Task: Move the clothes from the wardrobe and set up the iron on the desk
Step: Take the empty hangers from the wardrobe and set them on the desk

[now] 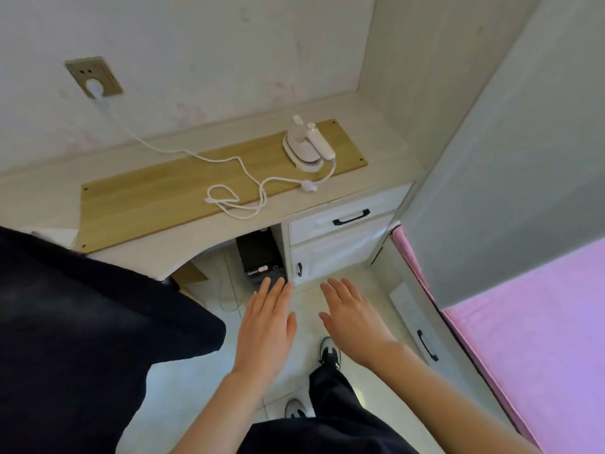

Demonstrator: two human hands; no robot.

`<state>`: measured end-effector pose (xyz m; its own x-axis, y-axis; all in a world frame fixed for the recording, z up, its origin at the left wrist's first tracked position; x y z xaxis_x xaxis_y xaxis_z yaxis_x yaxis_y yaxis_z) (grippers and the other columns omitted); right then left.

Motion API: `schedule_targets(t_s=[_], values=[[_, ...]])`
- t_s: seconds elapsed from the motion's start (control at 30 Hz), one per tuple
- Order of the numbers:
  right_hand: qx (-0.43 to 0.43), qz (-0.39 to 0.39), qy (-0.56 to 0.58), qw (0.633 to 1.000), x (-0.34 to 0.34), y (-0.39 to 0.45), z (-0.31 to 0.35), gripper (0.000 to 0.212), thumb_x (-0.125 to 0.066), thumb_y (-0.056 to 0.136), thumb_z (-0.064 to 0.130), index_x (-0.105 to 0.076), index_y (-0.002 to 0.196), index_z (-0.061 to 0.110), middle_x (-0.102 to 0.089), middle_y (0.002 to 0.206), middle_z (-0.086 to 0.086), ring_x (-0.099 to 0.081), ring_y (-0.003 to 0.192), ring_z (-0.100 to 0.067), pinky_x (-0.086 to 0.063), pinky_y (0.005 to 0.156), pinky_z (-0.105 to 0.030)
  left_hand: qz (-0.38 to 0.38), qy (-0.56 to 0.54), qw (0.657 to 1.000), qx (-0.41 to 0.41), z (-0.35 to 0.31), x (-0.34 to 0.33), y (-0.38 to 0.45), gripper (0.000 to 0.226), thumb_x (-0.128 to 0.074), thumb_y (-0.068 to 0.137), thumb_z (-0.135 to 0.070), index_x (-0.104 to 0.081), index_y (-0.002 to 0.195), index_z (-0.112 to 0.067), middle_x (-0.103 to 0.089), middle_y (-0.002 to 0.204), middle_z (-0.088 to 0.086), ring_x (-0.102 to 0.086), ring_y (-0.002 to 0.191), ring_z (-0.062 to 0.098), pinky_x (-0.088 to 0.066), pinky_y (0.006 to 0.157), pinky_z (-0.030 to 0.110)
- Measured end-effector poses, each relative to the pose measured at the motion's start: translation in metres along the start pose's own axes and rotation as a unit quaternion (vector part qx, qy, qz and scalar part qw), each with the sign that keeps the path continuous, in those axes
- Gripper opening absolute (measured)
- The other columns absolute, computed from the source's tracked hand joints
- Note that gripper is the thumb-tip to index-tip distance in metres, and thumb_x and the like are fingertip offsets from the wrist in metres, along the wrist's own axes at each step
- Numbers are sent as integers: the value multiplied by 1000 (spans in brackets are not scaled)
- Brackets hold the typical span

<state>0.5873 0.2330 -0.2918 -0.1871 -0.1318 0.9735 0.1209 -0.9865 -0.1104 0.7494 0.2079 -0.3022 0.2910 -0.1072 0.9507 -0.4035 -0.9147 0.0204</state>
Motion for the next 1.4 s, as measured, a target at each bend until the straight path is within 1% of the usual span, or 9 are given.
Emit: schedule_targets(t_s=[0.13, 0.37, 0.47, 0.57, 0.67, 0.87, 1.03, 1.3, 1.4], values=[[-29, -7, 25, 999, -2, -46, -10, 58, -47, 97, 35, -33, 145, 6, -38, 147, -13, -29, 139, -33, -26, 114, -40, 17, -5, 999, -47, -28, -7, -22, 54, -54, 94, -27, -39, 144, -14, -38, 150, 3, -28, 142, 20, -24, 114, 34], [-101, -35, 14, 994, -6, -120, -42, 58, -54, 93, 39, -43, 139, 7, -49, 140, -13, -41, 133, -33, -33, 109, -42, 45, 8, 991, -128, -83, -25, -43, 55, -56, 93, -27, -39, 144, -14, -42, 148, 2, -27, 142, 21, -26, 111, 34], [-139, -46, 19, 989, -5, -155, -65, 59, -53, 93, 41, -42, 140, 6, -47, 142, -13, -38, 135, -34, -29, 111, -39, 60, 9, 985, -164, -119, -40, -51, 56, -47, 97, -30, -30, 148, -16, -32, 154, 0, -16, 146, 19, -17, 115, 34], [-168, -51, 35, 984, -6, -195, -93, 61, -45, 96, 42, -33, 145, 7, -35, 150, -13, -26, 141, -33, -18, 114, -38, 71, 14, 978, -198, -164, -57, -59, 55, -36, 99, -36, -27, 149, -16, -29, 155, 0, -13, 146, 18, -21, 116, 36], [-201, -47, 29, 978, -7, -242, -126, 60, -45, 96, 43, -35, 143, 6, -36, 149, -15, -27, 140, -35, -25, 113, -42, 84, 14, 971, -222, -216, -74, -71, 57, -22, 98, -42, -27, 150, -17, -29, 155, -1, -13, 146, 18, -21, 115, 35], [-237, -33, 45, 970, -7, -326, -190, 61, -44, 97, 41, -32, 145, 6, -32, 151, -15, -22, 142, -35, -20, 115, -42, 115, -22, 965, -235, -314, -110, -103, 55, -39, 100, -35, -26, 150, -18, -26, 156, -2, -9, 147, 17, -20, 115, 34], [-260, -36, 42, 964, -10, -381, -241, 59, -52, 94, 39, -40, 139, 4, -43, 144, -16, -34, 136, -37, -34, 110, -46, 133, -31, 962, -236, -379, -140, -123, 54, -36, 100, -36, -27, 150, -18, -25, 157, -3, -8, 147, 16, -22, 117, 36], [-280, -52, 48, 957, 6, -422, -303, 57, -53, 93, 36, -41, 137, 2, -46, 139, -16, -39, 132, -39, -36, 107, -47, 113, -29, 959, -258, -456, -149, -119, 52, -48, 96, -30, -39, 144, -14, -36, 152, 1, -18, 146, 19, -31, 113, 39], [-287, -67, 46, 955, 12, -420, -326, 54, -61, 89, 34, -49, 130, 1, -55, 130, -16, -49, 124, -41, -43, 101, -47, 101, -23, 958, -266, -477, -147, -102, 52, -47, 97, -31, -39, 144, -14, -36, 152, 2, -18, 146, 19, -26, 113, 36]])
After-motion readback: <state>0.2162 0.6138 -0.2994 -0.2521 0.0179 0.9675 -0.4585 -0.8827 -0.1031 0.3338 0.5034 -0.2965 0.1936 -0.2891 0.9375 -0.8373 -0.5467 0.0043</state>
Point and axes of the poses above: each hand's wrist, its own y-axis towards the middle knuckle, its own x-axis out of the back of the hand, z = x × y, the point moved 3 cm from there along y, towards the middle knuckle
